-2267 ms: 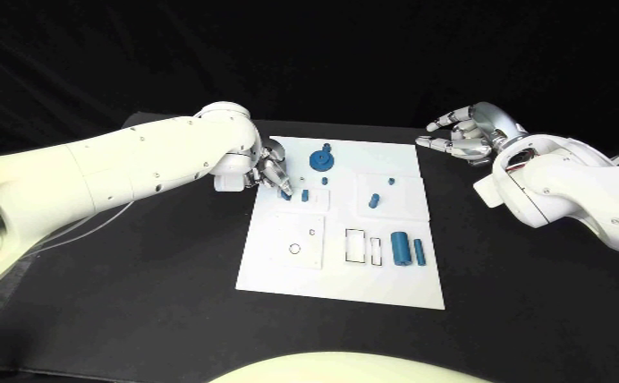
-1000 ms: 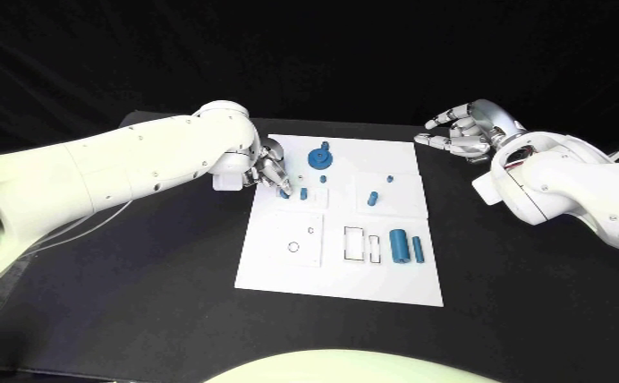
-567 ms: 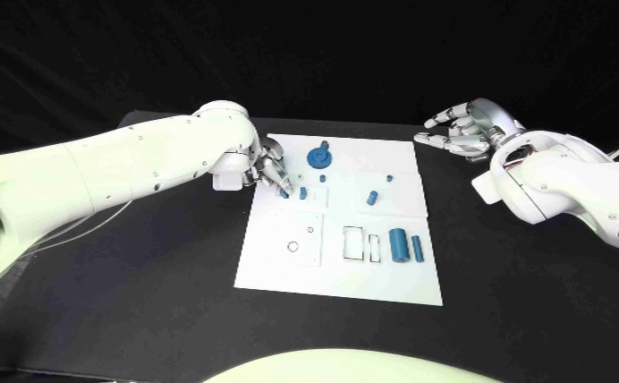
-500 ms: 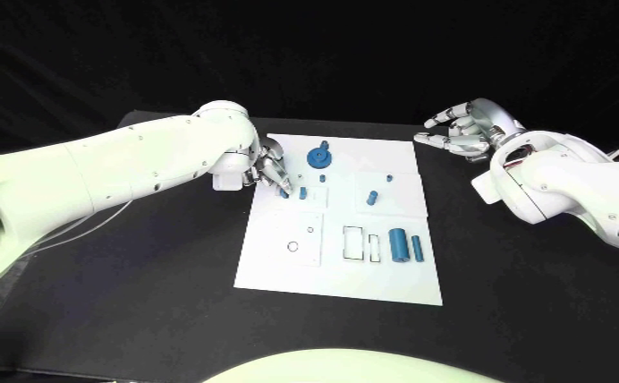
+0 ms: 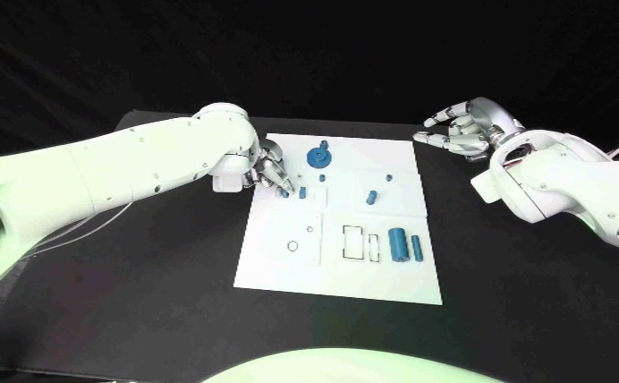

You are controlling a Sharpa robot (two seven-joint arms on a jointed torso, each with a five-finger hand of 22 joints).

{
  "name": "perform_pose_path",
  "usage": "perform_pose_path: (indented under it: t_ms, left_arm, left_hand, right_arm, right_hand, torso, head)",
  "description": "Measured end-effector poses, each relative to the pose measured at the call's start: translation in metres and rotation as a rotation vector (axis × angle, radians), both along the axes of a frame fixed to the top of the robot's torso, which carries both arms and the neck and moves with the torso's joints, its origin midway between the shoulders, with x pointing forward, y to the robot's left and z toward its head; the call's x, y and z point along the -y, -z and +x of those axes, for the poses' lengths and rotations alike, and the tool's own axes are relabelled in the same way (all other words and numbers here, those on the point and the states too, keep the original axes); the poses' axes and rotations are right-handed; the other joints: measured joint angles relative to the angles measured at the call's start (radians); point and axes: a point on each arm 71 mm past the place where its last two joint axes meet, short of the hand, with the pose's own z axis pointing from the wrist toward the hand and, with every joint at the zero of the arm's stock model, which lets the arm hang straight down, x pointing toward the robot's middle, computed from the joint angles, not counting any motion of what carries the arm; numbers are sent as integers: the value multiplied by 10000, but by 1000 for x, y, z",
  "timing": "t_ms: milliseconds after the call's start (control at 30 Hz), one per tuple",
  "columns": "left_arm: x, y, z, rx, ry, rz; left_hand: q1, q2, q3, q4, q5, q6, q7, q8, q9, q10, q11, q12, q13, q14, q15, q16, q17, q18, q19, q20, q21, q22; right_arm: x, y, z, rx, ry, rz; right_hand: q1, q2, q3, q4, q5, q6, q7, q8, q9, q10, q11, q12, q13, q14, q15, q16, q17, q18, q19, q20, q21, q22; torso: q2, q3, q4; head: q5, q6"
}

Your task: Assemble the parts on the task board

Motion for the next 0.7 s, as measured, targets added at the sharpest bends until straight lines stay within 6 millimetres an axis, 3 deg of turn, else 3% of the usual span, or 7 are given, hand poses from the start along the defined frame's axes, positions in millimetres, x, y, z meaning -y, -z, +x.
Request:
perform_pose_path:
  t_ms: [100, 133, 400, 467, 633, 667, 700]
  left_arm:
    - [0, 0, 0, -1, -4, 2]
    - [0, 0, 0, -2, -6, 4]
    - [-1, 1, 1, -5, -45, 12]
    - [-2, 1, 1, -5, -59, 16]
    - [-3, 2, 1, 20, -103, 26]
    - [-3, 2, 1, 28, -115, 27]
    - [-4, 2, 1, 39, -132, 26]
  left_hand:
    - [-9, -8, -3, 3, 0, 14, -15, 0, 0, 0, 0, 0, 3, 0, 0, 0, 0, 0, 0, 0, 0, 0]
    - [-9, -8, -200, 199, 1, 18, -18, 0, 0, 1, 0, 0, 3, 0, 0, 0, 0, 0, 0, 0, 0, 0]
    - [-11, -10, -208, 208, 0, 101, -97, 1, 0, 2, 0, 0, 5, 0, 0, 0, 0, -1, 0, -1, 0, 0]
    - [-74, -73, -457, 452, 0, 112, -109, 1, 1, 2, 1, 0, 5, 0, 0, 0, 0, 0, 0, -1, 0, 0]
    - [-75, -73, -458, 454, 0, 207, -106, 0, 1, 2, 1, 0, 59, 0, 0, 0, 0, 0, 0, -1, 0, 0]
    - [-75, -74, -720, 698, 0, 209, -108, 0, 1, 2, 1, 0, 60, 0, 0, 0, 0, 0, 1, -1, 0, 0]
    - [-75, -74, -926, 624, 0, 209, -109, 0, 1, 2, 1, 0, 60, 0, 0, 0, 0, 0, 1, -1, 0, 0]
  right_arm:
    - [0, 0, 0, 5, -1, 1]
    - [0, 0, 0, 7, -1, 2]
    - [0, 0, 0, 14, 5, 2]
    - [1, 0, 0, 15, 7, 2]
    - [1, 0, 0, 16, 11, 1]
    - [1, 0, 0, 16, 11, 1]
    - [1, 0, 0, 17, 10, 2]
  right_hand:
    - [0, 0, 0, 0, 0, 0, 0, 0, 0, 0, 0, 0, 0, 0, 0, 0, 0, 0, 0, 0, 0, 0]
    - [0, 0, 0, 0, 0, 0, 0, 0, 0, 0, 0, 0, 0, 0, 0, 0, 0, 0, 0, 0, 0, 0]
    - [0, 0, 0, 0, 0, -1, 0, 0, 0, 0, 0, 0, -1, 0, 0, 0, 0, 0, 0, 0, 0, 0]
    - [0, 0, 0, 0, 0, -1, 1, 0, 0, 0, 0, 0, -4, 0, 0, 0, 0, 0, 0, 0, 0, 0]
    - [0, 0, 0, 0, 0, -13, 13, 0, -1, 0, 0, 0, -4, 0, 0, 0, 0, -1, 0, 0, 0, 0]
    - [0, 0, 0, 0, 0, -13, 13, 0, 0, 0, 0, 0, -4, 0, 0, 0, 0, 0, 0, 0, 0, 0]
    - [0, 0, 0, 0, 0, -13, 13, 0, -1, 0, 0, 0, -4, 0, 0, 0, 0, 0, 0, 0, 0, 0]
  torso:
    - [-1, 0, -1]
    - [-2, 0, -2]
    - [-2, 6, -3]
    - [-2, 6, -1]
    - [-2, 0, -2]
    - [-2, 0, -2]
    - [-2, 1, -2]
  head:
    - [0, -1]
    - [-5, -1]
    - [-17, 16]
    - [-19, 22]
    - [-20, 37]
    - [-21, 38]
    - [-21, 41]
